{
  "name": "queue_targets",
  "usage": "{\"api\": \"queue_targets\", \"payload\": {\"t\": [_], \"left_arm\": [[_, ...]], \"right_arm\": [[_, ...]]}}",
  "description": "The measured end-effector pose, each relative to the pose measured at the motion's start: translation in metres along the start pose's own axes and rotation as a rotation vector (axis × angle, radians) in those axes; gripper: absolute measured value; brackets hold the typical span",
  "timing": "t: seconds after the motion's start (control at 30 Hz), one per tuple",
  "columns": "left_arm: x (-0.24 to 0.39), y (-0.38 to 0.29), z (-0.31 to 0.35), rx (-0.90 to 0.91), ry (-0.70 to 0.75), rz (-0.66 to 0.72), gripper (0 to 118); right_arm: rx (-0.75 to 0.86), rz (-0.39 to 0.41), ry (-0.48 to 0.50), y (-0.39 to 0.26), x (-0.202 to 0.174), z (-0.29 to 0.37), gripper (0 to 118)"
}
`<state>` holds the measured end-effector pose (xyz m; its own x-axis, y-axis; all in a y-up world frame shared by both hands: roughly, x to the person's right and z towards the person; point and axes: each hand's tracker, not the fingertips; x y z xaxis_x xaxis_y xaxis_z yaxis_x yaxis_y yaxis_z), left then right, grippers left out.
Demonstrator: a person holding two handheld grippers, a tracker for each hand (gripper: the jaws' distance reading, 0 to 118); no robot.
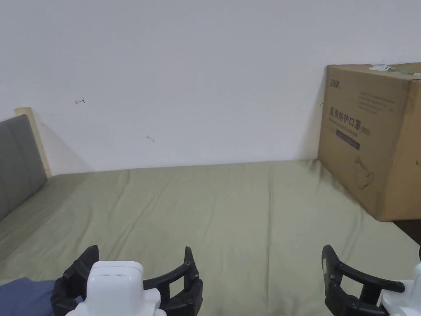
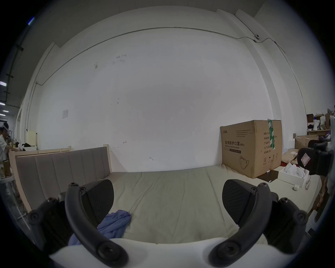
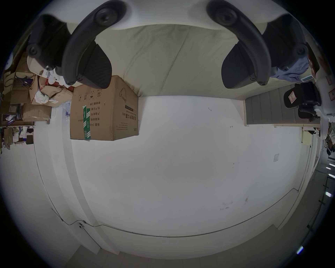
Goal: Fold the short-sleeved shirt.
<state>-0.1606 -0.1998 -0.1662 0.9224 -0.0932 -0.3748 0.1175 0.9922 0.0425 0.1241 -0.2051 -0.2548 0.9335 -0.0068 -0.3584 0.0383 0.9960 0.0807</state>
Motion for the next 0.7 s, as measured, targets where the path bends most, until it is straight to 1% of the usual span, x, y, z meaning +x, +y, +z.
{"api": "queue_targets", "payload": {"t": [0.03,0.07,0.1,0.13,0.17,0.2,0.23,0.27,0.3,0.37,0.47,0.57,0.7], "left_arm": [[0.000,0.000,0.000,-0.001,-0.006,-0.003,116],[-0.001,0.001,0.000,-0.003,-0.018,-0.002,107],[-0.001,0.002,0.001,-0.002,-0.032,0.000,92],[-0.001,0.002,0.002,0.001,-0.040,-0.001,62],[-0.002,0.003,0.003,0.001,-0.043,-0.005,21],[-0.001,0.003,0.002,-0.004,-0.039,-0.017,1],[0.000,0.003,0.002,-0.009,-0.025,-0.030,2],[-0.001,0.003,0.002,-0.004,-0.001,-0.038,1],[-0.002,0.003,0.002,0.003,-0.008,-0.033,1],[-0.004,0.007,0.000,-0.001,-0.017,-0.028,1],[-0.005,0.008,-0.004,-0.027,0.012,-0.015,0],[-0.009,0.005,-0.007,-0.062,0.058,0.005,0],[-0.035,0.002,0.001,-0.103,0.105,-0.011,0]], "right_arm": [[-0.003,0.006,0.006,0.001,0.000,-0.001,118],[-0.011,0.016,0.007,0.002,-0.001,-0.002,118],[-0.023,0.028,0.010,0.004,-0.001,-0.004,117],[-0.035,0.030,0.035,0.005,0.000,-0.005,114],[-0.044,0.014,0.066,0.006,0.003,-0.005,100],[-0.039,-0.004,0.080,0.007,0.006,-0.005,69],[-0.033,-0.009,0.067,0.008,0.007,-0.004,19],[-0.036,-0.014,0.034,0.009,0.007,-0.006,0],[-0.030,-0.025,-0.011,0.009,0.009,-0.006,0],[-0.043,-0.064,0.046,0.012,0.015,-0.009,0],[-0.049,-0.026,0.007,0.010,0.015,-0.010,0],[-0.047,-0.036,-0.006,0.009,0.017,-0.010,0],[-0.098,-0.031,0.035,0.002,0.008,-0.023,0]]}}
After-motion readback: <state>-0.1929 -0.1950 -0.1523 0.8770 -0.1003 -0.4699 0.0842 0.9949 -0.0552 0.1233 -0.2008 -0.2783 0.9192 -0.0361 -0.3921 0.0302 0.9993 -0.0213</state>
